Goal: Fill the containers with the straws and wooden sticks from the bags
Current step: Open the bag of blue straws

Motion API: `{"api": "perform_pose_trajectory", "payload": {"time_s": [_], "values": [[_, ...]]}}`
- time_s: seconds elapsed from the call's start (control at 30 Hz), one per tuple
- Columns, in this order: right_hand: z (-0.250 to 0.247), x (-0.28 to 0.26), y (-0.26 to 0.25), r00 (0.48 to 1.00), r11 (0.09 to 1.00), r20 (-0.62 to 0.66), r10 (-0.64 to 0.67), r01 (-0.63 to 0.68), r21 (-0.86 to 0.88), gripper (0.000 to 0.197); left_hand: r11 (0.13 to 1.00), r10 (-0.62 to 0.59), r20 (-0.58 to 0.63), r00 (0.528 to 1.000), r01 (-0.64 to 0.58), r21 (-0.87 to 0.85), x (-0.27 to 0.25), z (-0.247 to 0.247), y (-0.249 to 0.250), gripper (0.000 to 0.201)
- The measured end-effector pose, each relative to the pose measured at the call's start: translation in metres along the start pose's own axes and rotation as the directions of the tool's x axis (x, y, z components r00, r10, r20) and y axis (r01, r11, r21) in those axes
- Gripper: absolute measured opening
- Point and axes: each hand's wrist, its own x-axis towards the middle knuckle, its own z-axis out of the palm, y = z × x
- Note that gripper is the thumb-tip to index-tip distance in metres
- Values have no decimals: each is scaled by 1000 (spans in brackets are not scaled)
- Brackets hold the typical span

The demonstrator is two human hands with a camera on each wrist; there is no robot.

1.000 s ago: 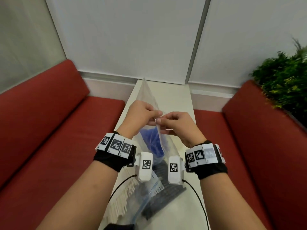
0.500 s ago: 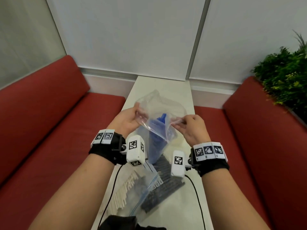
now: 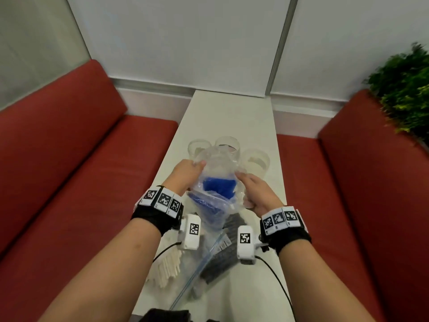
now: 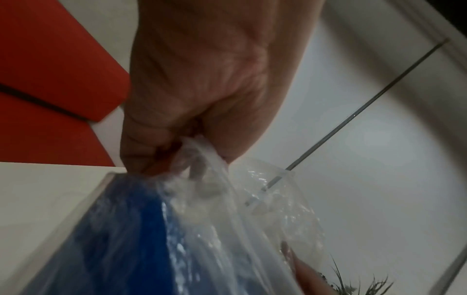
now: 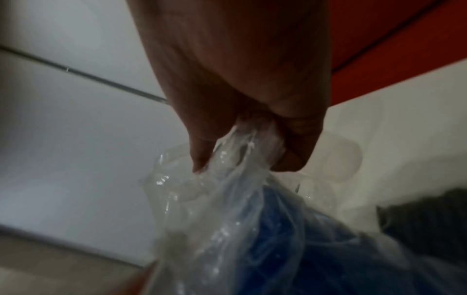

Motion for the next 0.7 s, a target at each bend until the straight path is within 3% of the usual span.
{"api": "perform_pose_trajectory", "payload": {"time_s": [0.07, 0.13, 0.2, 0.27, 0.3, 0.33, 0.4, 0.47, 0.53, 0.57, 0.6, 0.7], "values": [[1, 1, 6, 999, 988, -32, -28, 23, -150, 39, 1000, -26, -28, 999, 25, -18, 5, 2, 2, 48], [4, 6, 7, 997, 959, -62, -54, 35, -282, 51, 959, -97, 35, 995, 103, -262, 6, 4, 6, 44], [8, 13, 8, 995, 964, -101, -12, -15, -265, 51, 785, -140, 162, 977, 209, -583, 7, 6, 7, 36], [10, 19, 13, 992, 995, -84, 92, -95, -26, 40, 562, -159, 257, 953, 302, -770, 1, 10, 6, 24], [11, 20, 15, 987, 985, -80, 140, -130, 112, 37, 567, -155, 265, 952, 306, -765, -2, 13, 4, 23], [10, 22, 19, 980, 965, -90, 177, -155, 211, 37, 651, -142, 256, 956, 285, -704, -3, 13, 1, 29], [6, 25, 25, 967, 945, -141, 213, -168, 280, 42, 869, -88, 295, 951, 218, -444, -8, 9, -3, 58], [4, 27, 28, 957, 952, -203, 208, -150, 266, 43, 953, -132, 466, 875, 242, -185, -16, -3, -2, 94], [7, 26, 26, 951, 970, -262, 163, -106, 220, 37, 945, -159, 644, 749, 303, -120, -22, -12, 2, 95], [10, 25, 24, 949, 979, -286, 130, -78, 186, 30, 938, -129, 697, 705, 315, -145, -23, -15, 4, 82], [14, 23, 22, 949, 989, -300, 92, -51, 141, 27, 931, -95, 704, 704, 313, -188, -21, -15, 6, 64], [23, 17, 24, 955, 984, -289, -69, 17, -179, 61, 923, -74, 514, 855, 254, -290, -12, -11, 9, 38]]}}
